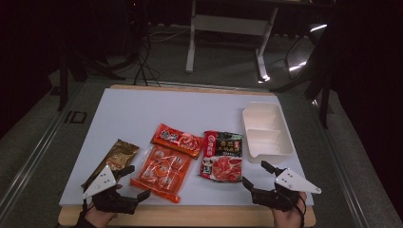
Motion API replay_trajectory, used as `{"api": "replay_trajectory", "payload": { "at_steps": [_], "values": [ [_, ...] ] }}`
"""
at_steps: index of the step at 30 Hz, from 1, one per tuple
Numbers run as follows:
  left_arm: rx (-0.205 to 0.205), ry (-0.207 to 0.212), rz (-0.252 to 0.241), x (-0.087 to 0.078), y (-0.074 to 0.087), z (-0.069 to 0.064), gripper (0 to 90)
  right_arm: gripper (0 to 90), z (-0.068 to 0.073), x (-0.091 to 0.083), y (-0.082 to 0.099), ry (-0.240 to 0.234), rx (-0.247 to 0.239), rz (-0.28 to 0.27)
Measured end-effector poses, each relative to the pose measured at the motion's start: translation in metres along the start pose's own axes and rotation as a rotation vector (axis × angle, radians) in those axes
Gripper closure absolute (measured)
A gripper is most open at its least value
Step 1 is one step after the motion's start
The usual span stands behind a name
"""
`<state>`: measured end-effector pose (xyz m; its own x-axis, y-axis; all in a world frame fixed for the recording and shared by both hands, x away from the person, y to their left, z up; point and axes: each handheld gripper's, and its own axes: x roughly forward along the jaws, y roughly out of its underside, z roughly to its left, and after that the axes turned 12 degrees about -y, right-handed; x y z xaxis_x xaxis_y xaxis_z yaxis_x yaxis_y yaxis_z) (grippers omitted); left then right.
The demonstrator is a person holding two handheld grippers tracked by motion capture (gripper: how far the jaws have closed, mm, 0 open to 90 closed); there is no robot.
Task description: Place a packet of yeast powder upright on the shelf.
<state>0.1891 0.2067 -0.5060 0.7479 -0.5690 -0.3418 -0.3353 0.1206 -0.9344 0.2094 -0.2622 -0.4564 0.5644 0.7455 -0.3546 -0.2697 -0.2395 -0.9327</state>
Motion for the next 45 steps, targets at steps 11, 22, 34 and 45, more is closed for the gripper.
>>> {"api": "replay_trajectory", "payload": {
  "at_steps": [11,22,34,45],
  "values": [
    [0.005,0.012,0.023,-0.012,0.001,-0.002,3.3,12.6,0.004,0.004,-0.002,-0.039,-0.037,-0.001],
    [0.049,0.042,0.018,-0.022,-0.001,-0.002,3.4,12.5,0.013,0.004,-0.007,-0.044,-0.053,0.011],
    [0.115,0.092,0.007,-0.012,-0.019,-0.011,4.5,11.0,0.025,-0.008,-0.019,-0.120,-0.058,-0.047],
    [0.167,-0.014,-0.014,-0.031,-0.049,0.014,5.8,11.1,0.037,-0.008,-0.025,-0.174,-0.084,-0.075]
  ]
}}
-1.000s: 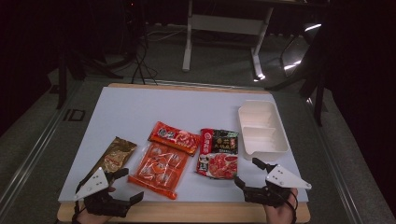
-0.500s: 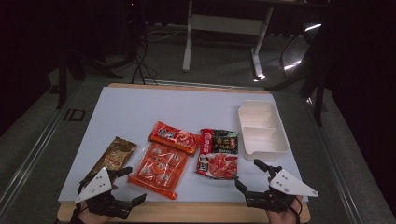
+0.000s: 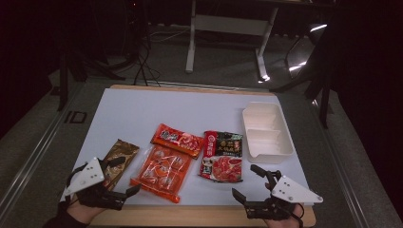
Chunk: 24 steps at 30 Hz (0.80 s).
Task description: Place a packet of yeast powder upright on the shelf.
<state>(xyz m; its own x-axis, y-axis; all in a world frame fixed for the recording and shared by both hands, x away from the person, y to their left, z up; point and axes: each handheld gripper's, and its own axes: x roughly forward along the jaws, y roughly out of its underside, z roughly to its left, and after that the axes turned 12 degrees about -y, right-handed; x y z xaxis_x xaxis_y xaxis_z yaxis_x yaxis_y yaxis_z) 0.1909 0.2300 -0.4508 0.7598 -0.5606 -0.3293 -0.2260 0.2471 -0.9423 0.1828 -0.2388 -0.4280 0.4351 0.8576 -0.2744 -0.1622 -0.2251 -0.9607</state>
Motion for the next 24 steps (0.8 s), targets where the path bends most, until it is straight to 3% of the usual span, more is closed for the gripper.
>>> {"api": "replay_trajectory", "payload": {
  "at_steps": [3,9,12,21,24],
  "values": [
    [-0.003,-0.035,0.014,-0.002,-0.002,0.015,7.0,11.0,0.000,0.000,-0.001,-0.003,0.001,-0.009],
    [-0.025,-0.060,0.045,0.001,0.000,0.039,11.1,10.7,-0.001,-0.001,0.000,-0.013,0.011,-0.020],
    [-0.076,-0.091,0.075,0.007,0.005,0.059,14.7,10.7,-0.001,-0.004,-0.001,-0.008,-0.010,-0.048],
    [-0.105,-0.155,0.151,0.028,0.021,0.092,21.7,14.3,0.002,0.001,0.001,-0.007,-0.057,-0.034],
    [-0.112,-0.199,0.160,0.035,0.027,0.101,27.5,14.3,0.001,0.004,0.002,-0.006,-0.060,-0.017]
  ]
}}
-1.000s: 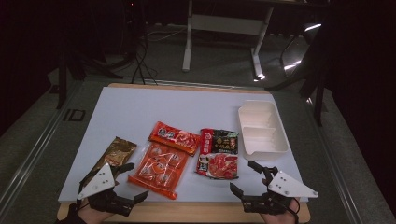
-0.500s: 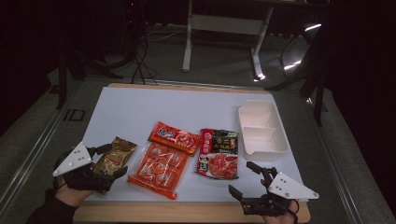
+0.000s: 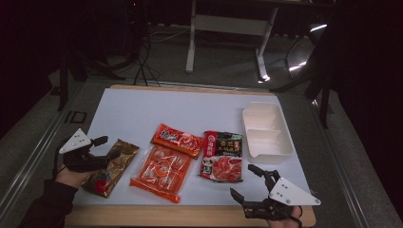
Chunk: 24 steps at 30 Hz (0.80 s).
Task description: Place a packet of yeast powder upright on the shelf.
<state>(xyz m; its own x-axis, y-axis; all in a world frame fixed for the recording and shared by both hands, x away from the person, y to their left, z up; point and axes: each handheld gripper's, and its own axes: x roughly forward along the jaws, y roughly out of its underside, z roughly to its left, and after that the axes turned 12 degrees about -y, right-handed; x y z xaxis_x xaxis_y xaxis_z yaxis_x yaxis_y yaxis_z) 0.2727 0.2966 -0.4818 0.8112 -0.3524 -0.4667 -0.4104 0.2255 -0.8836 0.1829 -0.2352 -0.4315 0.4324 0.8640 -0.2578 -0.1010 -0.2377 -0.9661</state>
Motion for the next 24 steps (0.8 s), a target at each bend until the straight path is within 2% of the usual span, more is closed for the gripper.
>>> {"api": "replay_trajectory", "payload": {
  "at_steps": [4,8,10,12,14,16,19,21,23,24],
  "values": [
    [-0.033,-0.013,0.043,0.013,0.002,0.011,30.2,13.7,0.000,0.001,0.000,-0.009,0.016,0.003],
    [-0.020,-0.051,0.117,0.030,0.006,0.017,31.3,13.7,-0.001,0.002,0.001,-0.015,0.014,0.009],
    [-0.005,-0.067,0.129,0.036,0.008,0.019,34.0,13.8,-0.001,0.003,0.001,-0.015,0.015,0.016],
    [-0.008,-0.062,0.145,0.041,0.009,0.020,35.0,13.8,-0.001,0.003,0.002,-0.015,0.013,0.027],
    [-0.003,-0.078,0.171,0.047,0.009,0.021,35.7,13.8,-0.001,0.004,0.003,-0.018,0.019,0.031],
    [-0.026,-0.070,0.194,0.053,0.011,0.025,35.7,13.8,-0.001,0.004,0.003,-0.026,0.023,0.032],
    [-0.030,-0.086,0.237,0.061,0.015,0.029,36.4,13.8,0.000,0.005,0.003,-0.033,0.023,0.032],
    [-0.049,-0.070,0.281,0.068,0.018,0.033,36.7,13.8,0.000,0.006,0.003,-0.036,0.018,0.042],
    [-0.040,-0.086,0.303,0.072,0.022,0.034,36.3,13.8,0.000,0.007,0.004,-0.041,0.022,0.050],
    [-0.053,-0.074,0.319,0.075,0.024,0.036,36.4,13.9,0.000,0.007,0.004,-0.042,0.025,0.054]
  ]
}}
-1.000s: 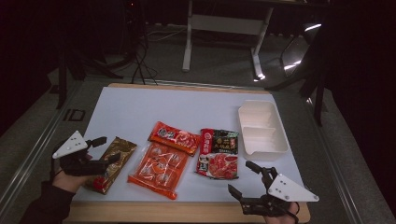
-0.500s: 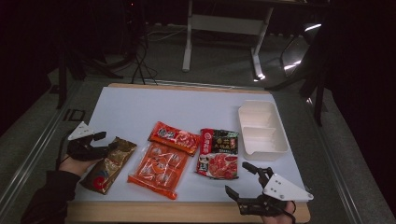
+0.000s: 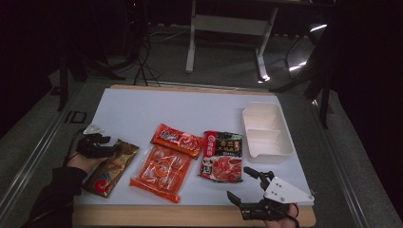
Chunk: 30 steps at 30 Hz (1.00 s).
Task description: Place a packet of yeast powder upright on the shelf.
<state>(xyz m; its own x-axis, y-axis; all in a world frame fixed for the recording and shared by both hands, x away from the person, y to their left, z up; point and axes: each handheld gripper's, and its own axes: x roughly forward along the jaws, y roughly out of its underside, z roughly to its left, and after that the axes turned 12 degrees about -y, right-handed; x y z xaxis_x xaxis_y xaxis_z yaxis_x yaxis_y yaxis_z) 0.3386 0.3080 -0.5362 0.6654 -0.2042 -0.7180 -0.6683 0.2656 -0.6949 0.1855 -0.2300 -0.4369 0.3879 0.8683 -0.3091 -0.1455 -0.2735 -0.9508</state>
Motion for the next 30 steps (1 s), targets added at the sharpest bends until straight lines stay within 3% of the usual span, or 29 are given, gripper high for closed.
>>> {"api": "replay_trajectory", "payload": {
  "at_steps": [5,8,11,15,17,19,22,27,30],
  "values": [
    [-0.028,0.040,0.049,0.009,0.004,0.002,36.4,13.9,0.000,0.001,0.000,0.001,-0.006,0.005],
    [0.000,0.045,0.054,0.011,0.002,-0.005,40.0,13.9,-0.001,0.001,0.000,0.002,-0.005,0.007],
    [0.059,0.044,0.074,0.012,-0.003,-0.016,44.9,14.0,-0.001,0.001,0.000,0.004,-0.006,0.008],
    [0.099,0.031,0.127,0.013,-0.011,-0.022,50.7,14.0,-0.001,0.001,0.001,0.000,-0.006,0.011],
    [0.121,0.020,0.130,0.012,-0.012,-0.024,65.4,14.1,-0.001,0.002,0.001,-0.004,-0.009,0.016],
    [0.158,-0.030,0.128,0.012,-0.013,-0.027,79.6,14.1,0.000,0.002,0.001,-0.009,-0.012,0.019],
    [0.167,-0.055,0.124,0.011,-0.012,-0.030,88.6,14.1,0.000,0.002,0.001,-0.012,-0.012,0.020],
    [0.130,-0.055,0.108,0.007,-0.012,-0.028,90.0,14.1,-0.001,0.000,0.000,-0.009,-0.007,0.014],
    [0.068,-0.035,0.070,0.000,-0.010,-0.023,90.0,14.1,-0.001,0.000,0.000,-0.009,-0.004,0.011]
  ]
}}
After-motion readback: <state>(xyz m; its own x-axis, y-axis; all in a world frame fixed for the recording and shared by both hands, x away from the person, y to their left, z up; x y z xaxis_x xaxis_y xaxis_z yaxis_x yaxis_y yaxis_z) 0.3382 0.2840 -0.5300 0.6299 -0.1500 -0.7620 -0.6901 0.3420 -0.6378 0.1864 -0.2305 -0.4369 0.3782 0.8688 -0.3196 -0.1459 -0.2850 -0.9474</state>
